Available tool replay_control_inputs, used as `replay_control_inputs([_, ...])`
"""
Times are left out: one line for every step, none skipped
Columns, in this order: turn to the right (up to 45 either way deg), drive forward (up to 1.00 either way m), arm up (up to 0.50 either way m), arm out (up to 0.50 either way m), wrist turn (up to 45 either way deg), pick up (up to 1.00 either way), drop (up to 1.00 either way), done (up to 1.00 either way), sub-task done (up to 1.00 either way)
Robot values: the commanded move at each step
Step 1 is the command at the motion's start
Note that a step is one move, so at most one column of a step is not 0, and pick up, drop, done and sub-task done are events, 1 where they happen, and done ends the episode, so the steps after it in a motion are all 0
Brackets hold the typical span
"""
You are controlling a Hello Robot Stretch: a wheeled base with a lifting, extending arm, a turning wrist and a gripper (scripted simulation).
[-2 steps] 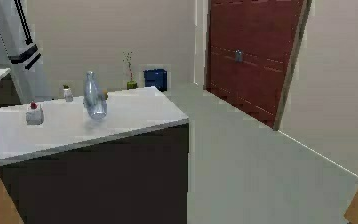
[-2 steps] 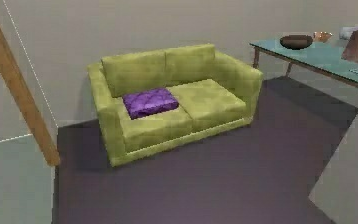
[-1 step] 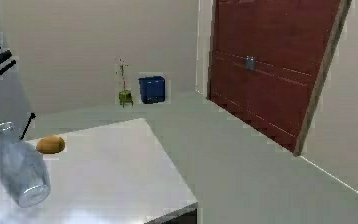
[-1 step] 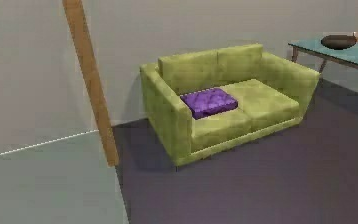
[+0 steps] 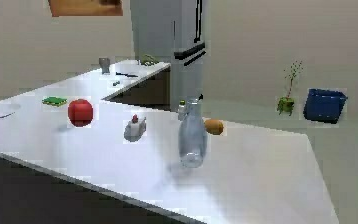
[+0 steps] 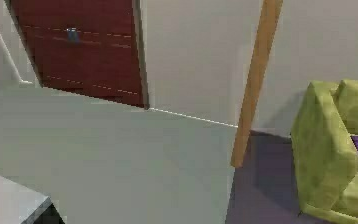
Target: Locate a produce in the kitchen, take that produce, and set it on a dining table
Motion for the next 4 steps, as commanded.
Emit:
replay_control_inputs([-45.0, 0.0, 0.0, 0.0, 0.0, 0.0, 0.0, 0.0, 0.0])
replay_control_inputs([-30.0, 0.0, 0.0, 0.0, 0.0, 0.0, 0.0, 0.0, 0.0])
replay_control_inputs([45.0, 0.0, 0.0, 0.0, 0.0, 0.0, 0.0, 0.0, 0.0])
replay_control_inputs([45.0, 0.0, 0.0, 0.0, 0.0, 0.0, 0.0, 0.0, 0.0])
